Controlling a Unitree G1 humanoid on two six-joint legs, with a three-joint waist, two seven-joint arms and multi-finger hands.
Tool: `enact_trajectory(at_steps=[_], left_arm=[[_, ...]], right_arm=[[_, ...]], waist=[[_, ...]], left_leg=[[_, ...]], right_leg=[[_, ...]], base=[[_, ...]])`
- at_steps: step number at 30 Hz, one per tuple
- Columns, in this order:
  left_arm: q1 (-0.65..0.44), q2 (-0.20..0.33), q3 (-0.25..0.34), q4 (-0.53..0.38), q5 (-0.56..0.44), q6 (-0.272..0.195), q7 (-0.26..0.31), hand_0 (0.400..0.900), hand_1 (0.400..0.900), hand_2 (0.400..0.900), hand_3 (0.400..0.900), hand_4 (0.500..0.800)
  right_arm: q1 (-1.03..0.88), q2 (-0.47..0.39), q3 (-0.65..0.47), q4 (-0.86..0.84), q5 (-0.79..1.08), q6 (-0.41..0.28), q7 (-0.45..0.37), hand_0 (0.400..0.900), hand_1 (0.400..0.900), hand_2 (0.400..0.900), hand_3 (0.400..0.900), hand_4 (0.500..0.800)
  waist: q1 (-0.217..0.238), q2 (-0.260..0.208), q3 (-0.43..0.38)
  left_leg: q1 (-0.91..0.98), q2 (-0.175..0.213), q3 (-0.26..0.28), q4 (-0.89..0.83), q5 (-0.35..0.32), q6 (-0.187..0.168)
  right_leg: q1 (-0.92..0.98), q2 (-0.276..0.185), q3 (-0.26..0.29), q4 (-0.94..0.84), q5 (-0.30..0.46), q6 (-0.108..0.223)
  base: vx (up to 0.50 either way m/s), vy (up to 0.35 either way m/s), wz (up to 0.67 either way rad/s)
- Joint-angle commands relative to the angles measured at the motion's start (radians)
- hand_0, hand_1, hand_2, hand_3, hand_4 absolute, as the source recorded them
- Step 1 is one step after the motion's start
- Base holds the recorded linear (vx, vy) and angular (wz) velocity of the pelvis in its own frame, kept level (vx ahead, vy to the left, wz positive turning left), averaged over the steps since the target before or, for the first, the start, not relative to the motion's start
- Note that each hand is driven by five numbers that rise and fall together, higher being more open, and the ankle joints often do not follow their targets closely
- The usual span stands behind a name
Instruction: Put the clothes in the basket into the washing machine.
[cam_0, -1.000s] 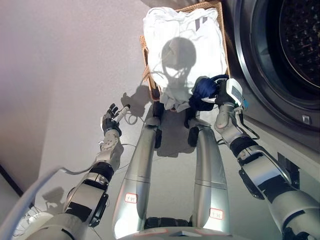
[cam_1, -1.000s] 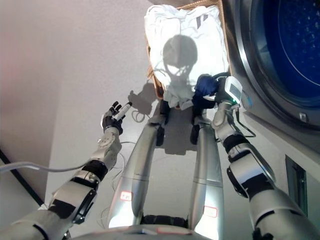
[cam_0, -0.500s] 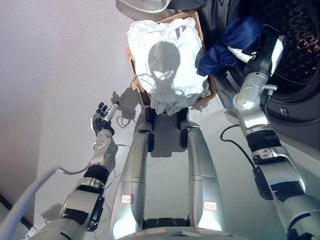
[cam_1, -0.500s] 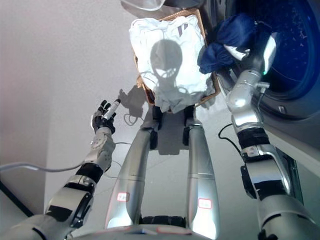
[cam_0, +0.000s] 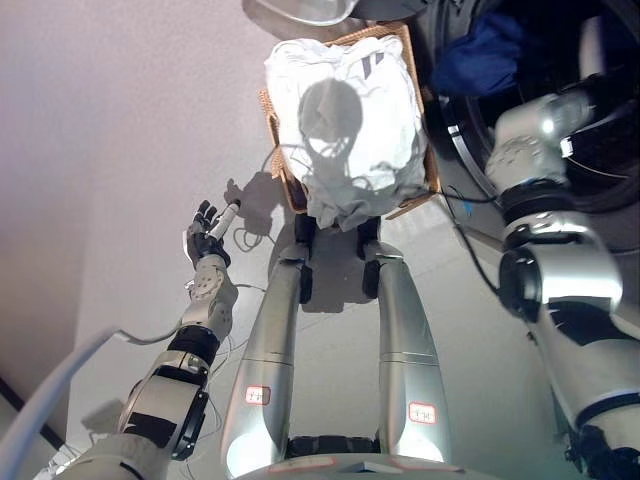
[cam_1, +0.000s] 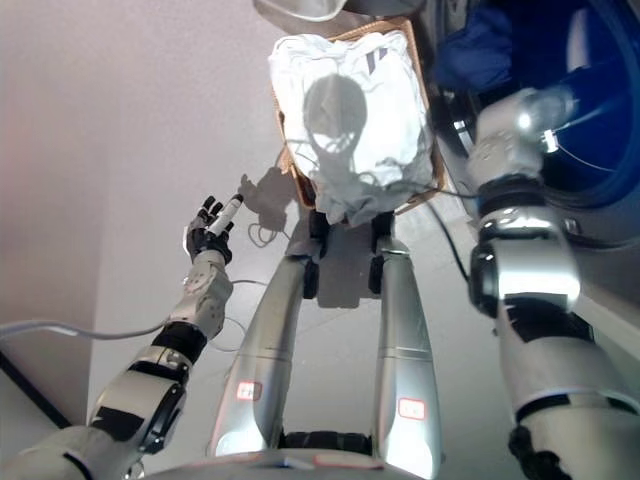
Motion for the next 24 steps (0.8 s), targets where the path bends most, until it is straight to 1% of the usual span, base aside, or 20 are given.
enact_trajectory(at_steps=[1,2,3,4,8,12,14,16,20,24], left_arm=[[0.108,0.011,-0.036,0.004,-0.022,-0.025,-0.003,0.9,0.9,0.9,0.9,0.8],[0.116,0.008,-0.04,0.002,-0.023,-0.024,-0.007,0.9,0.9,0.9,0.9,0.8],[0.119,0.006,-0.043,0.007,-0.026,-0.022,-0.008,0.9,0.9,0.9,0.9,0.8],[0.118,0.0,-0.045,0.009,-0.026,-0.021,-0.01,0.9,0.9,0.9,0.9,0.8],[0.122,-0.021,-0.05,0.026,-0.029,-0.018,-0.017,0.9,0.9,0.9,0.9,0.8],[0.118,-0.037,-0.053,0.041,-0.031,-0.018,-0.017,0.9,0.9,0.9,0.9,0.8],[0.11,-0.046,-0.052,0.047,-0.029,-0.014,-0.013,0.9,0.9,0.9,0.9,0.8],[0.106,-0.052,-0.044,0.058,-0.027,-0.012,-0.008,0.9,0.9,0.9,0.9,0.8],[0.106,-0.061,-0.028,0.073,-0.02,-0.01,0.002,0.9,0.9,0.9,0.9,0.8],[0.106,-0.066,-0.004,0.095,-0.011,-0.006,0.005,0.9,0.9,0.9,0.9,0.8]], right_arm=[[0.049,-0.167,0.054,-0.006,0.052,-0.057,0.051,0.4,0.4,0.4,0.4,0.5],[0.046,-0.187,0.072,0.013,0.056,-0.043,0.067,0.4,0.4,0.4,0.4,0.5],[0.043,-0.194,0.089,0.018,0.067,-0.042,0.075,0.9,0.9,0.9,0.9,0.8],[0.05,-0.196,0.096,0.014,0.079,-0.041,0.09,0.9,0.9,0.9,0.9,0.8],[0.089,-0.155,0.111,0.009,0.082,-0.039,0.138,0.9,0.9,0.9,0.9,0.8],[0.137,-0.097,0.094,-0.009,0.094,-0.072,0.168,0.9,0.9,0.9,0.9,0.8],[0.178,-0.032,0.084,-0.039,0.084,-0.096,0.164,0.9,0.9,0.9,0.9,0.8],[0.222,0.03,0.071,-0.094,0.044,-0.115,0.137,0.9,0.9,0.9,0.9,0.8],[0.301,0.128,0.056,-0.189,-0.036,-0.131,0.106,0.9,0.9,0.9,0.9,0.8],[0.393,0.212,0.066,-0.282,-0.1,-0.134,0.112,0.9,0.9,0.9,0.9,0.8]], waist=[[0.018,0.044,-0.153],[0.023,0.047,-0.156],[0.026,0.049,-0.159],[0.026,0.051,-0.161],[0.029,0.055,-0.169],[0.028,0.054,-0.183],[0.023,0.053,-0.188],[0.016,0.049,-0.191],[0.004,0.046,-0.191],[-0.01,0.04,-0.184]], left_leg=[[-0.025,-0.009,-0.017,-0.08,-0.065,-0.051],[-0.027,-0.009,-0.016,-0.08,-0.064,-0.05],[-0.028,-0.007,-0.014,-0.081,-0.063,-0.049],[-0.029,-0.006,-0.012,-0.084,-0.062,-0.048],[-0.021,-0.005,-0.009,-0.094,-0.057,-0.045],[-0.012,-0.008,-0.01,-0.098,-0.058,-0.043],[-0.003,-0.007,-0.01,-0.105,-0.058,-0.042],[0.012,-0.007,-0.013,-0.117,-0.058,-0.041],[0.059,-0.006,-0.014,-0.156,-0.051,-0.042],[0.104,-0.005,-0.014,-0.179,-0.049,-0.041]], right_leg=[[-0.05,-0.006,-0.003,0.039,-0.079,0.054],[-0.054,-0.007,-0.003,0.041,-0.079,0.055],[-0.056,-0.009,-0.004,0.042,-0.078,0.056],[-0.057,-0.009,-0.003,0.04,-0.078,0.056],[-0.051,-0.006,-0.002,0.035,-0.076,0.057],[-0.041,-0.005,-0.003,0.028,-0.077,0.056],[-0.031,-0.002,-0.003,0.023,-0.076,0.055],[-0.018,0.001,-0.003,0.01,-0.074,0.055],[0.024,0.008,-0.004,-0.029,-0.063,0.058],[0.071,0.009,-0.003,-0.061,-0.05,0.062]], base=[[0.0,0.0,0.0],[0.0,0.0,0.0],[0.0,0.0,0.0],[0.04,0.001,-0.04],[0.04,0.005,-0.04],[0.03,0.006,-0.02],[0.03,0.014,-0.04],[0.02,0.012,-0.04],[0.02,0.021,-0.05],[0.0,0.016,-0.03]])
